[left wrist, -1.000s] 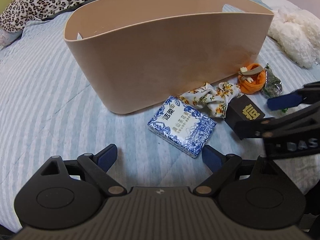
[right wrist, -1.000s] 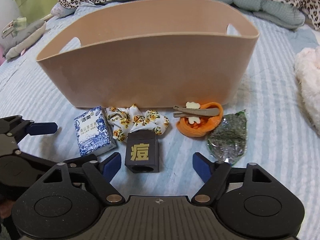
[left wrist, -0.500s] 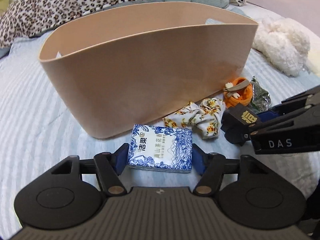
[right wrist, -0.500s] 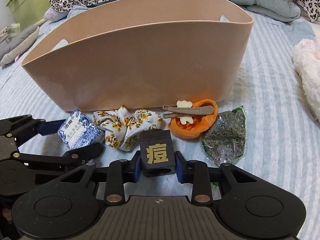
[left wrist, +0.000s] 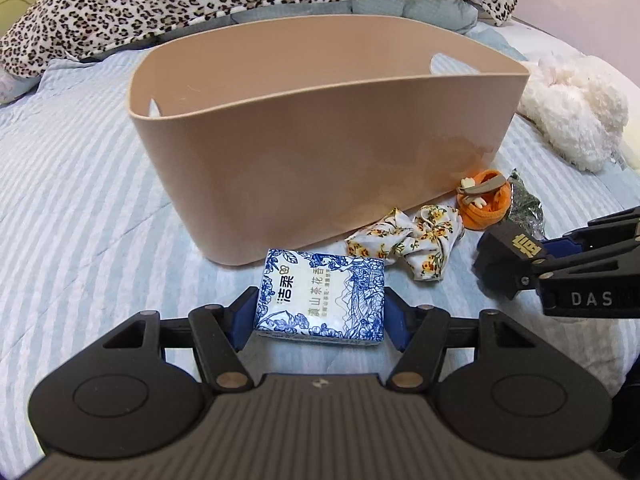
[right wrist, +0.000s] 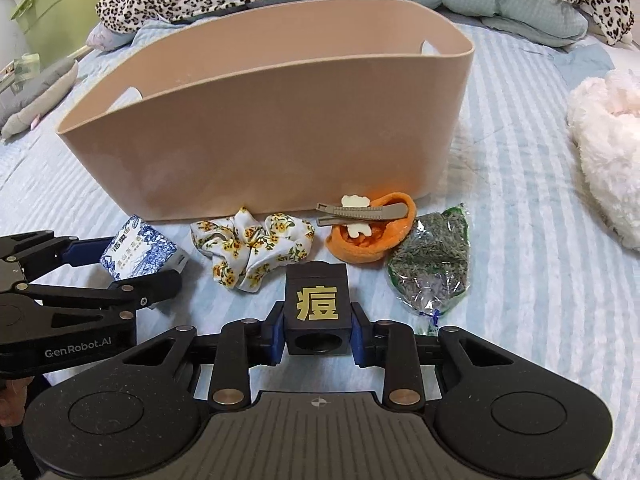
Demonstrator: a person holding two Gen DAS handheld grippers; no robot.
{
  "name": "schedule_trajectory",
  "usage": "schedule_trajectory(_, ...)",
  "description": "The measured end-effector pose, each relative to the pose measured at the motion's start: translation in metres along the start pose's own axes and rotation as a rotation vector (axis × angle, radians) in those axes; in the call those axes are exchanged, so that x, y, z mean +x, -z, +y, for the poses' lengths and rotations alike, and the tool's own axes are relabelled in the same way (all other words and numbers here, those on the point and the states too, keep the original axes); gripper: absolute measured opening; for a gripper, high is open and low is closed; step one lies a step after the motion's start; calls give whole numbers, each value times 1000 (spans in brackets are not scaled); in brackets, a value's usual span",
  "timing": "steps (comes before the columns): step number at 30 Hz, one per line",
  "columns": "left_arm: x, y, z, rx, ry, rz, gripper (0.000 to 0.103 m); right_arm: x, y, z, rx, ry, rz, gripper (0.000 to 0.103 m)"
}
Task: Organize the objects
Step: 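Lift both items over the basket and open both tools to release them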
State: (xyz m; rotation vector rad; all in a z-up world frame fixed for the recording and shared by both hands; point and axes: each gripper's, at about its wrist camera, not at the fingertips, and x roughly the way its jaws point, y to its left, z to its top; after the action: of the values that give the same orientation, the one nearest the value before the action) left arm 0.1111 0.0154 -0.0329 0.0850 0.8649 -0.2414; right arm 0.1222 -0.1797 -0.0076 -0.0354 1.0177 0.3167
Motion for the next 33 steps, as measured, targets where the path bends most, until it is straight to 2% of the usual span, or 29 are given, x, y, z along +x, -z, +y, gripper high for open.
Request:
schedule_trajectory(10,-38,-8,0,-18,3,-67,65,-33,-7,2,16,-10,-80,29)
schedule_trajectory(17,-73,-23,-2,-21,-2,-161,65,-69,-23,1,15,-24,-177,29)
schedule_trajectory(26,-110,-63,1,-10,-32,-295,65,-101,-59,-2,2,-33,-303,29)
schedule_trajectory(33,-99,-103,4,10,-84,-332,65,-96,-99,-12,13,-21,-353,29)
